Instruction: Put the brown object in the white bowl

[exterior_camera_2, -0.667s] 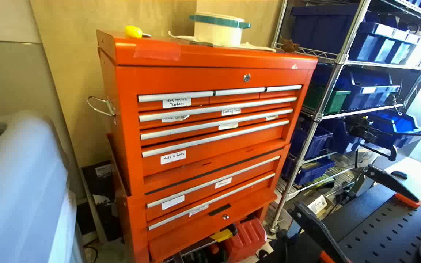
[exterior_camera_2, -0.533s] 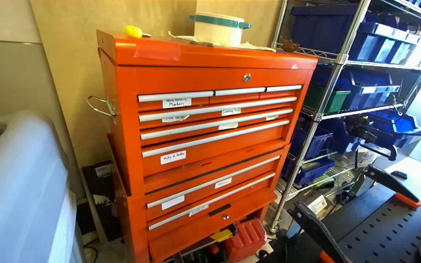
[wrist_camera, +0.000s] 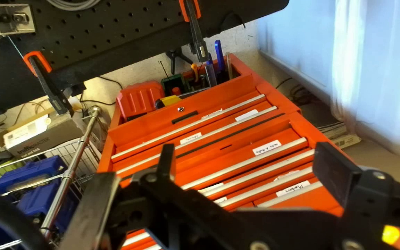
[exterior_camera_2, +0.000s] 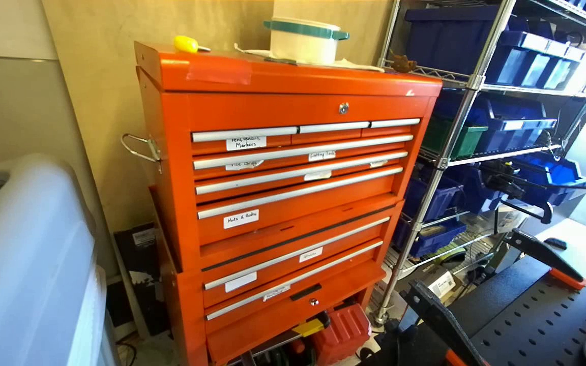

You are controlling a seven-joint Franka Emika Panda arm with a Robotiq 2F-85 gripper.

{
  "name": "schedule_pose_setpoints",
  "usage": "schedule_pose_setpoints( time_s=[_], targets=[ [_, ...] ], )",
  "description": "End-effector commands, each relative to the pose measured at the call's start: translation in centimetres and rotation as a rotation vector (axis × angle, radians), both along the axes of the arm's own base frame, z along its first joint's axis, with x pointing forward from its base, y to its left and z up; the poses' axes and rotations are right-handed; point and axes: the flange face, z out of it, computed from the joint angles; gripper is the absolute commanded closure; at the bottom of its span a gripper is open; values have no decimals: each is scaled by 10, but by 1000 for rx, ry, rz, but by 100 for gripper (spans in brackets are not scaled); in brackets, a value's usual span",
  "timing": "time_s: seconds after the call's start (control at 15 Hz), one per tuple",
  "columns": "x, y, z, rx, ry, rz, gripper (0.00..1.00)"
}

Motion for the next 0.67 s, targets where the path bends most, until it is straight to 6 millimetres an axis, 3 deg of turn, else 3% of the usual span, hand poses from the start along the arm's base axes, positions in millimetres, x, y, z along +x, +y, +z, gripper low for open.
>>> schedule_pose_setpoints(
  time_s=[0.0, 0.33, 0.6],
  targets=[
    [13, -2, -1, -10, -8, -36, 0],
    [60, -12, -15, -31, -111, -159, 0],
    [105, -38, -22, -65, -141, -243, 0]
  ],
)
